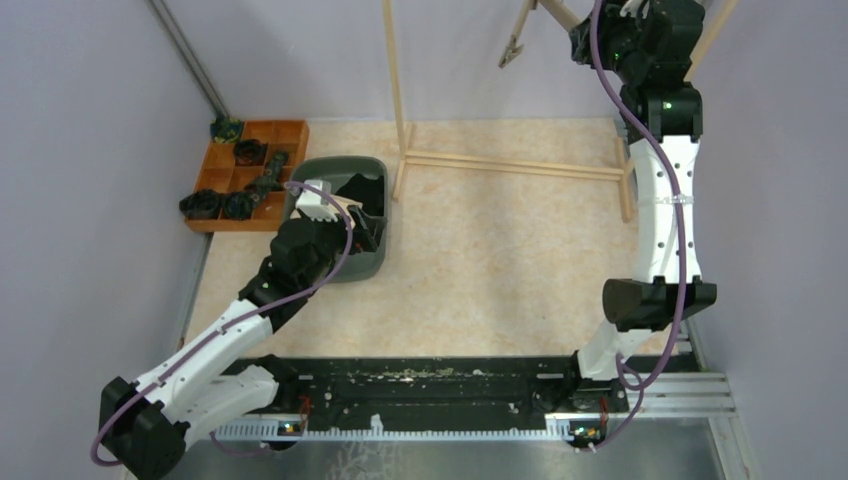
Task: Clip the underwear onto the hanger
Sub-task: Pick up the hanger from the clothesline.
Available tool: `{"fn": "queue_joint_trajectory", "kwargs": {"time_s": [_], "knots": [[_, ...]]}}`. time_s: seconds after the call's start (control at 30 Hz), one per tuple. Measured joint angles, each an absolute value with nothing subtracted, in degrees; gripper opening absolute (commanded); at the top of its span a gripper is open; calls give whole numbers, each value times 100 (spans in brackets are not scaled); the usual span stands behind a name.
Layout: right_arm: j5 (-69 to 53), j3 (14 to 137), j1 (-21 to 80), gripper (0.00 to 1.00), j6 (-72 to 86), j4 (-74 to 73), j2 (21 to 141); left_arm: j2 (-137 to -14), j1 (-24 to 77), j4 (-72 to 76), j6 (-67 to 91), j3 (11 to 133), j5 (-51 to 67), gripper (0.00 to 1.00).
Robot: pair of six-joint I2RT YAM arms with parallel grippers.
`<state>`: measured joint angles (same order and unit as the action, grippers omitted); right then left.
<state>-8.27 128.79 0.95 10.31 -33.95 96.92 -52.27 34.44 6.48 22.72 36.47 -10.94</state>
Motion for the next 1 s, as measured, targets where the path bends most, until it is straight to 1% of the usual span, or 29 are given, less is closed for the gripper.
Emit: {"fn": "queue_joint_trajectory", "kwargs": {"time_s": [0.07, 0.2, 0.23, 0.3, 0.33, 0.63, 1.0], "knots": [[-829, 12879, 95, 40, 1031, -3395, 9692, -5227, 3444, 648, 2272, 3647, -1094, 99], [-827, 12879, 95, 23, 1037, -3398, 9688, -5227, 3444, 648, 2276, 3645, -1096, 99], [-827, 12879, 93, 18, 1031, -3398, 9682, -5227, 3444, 650, 2279, 3645, -1096, 99], [-823, 12875, 95, 4, 1031, -3400, 9651, -5227, 3444, 650, 2292, 3640, -1096, 99], [-823, 12866, 93, 0, 1028, -3406, 9627, -5227, 3444, 652, 2294, 3636, -1096, 99], [-810, 12768, 93, 0, 1079, -3365, 9341, -5227, 3444, 663, 2314, 3605, -1096, 99], [-517, 11690, 93, 0, 1402, -2773, 8670, -5078, 3444, 659, 2338, 3579, -1096, 99]]}}
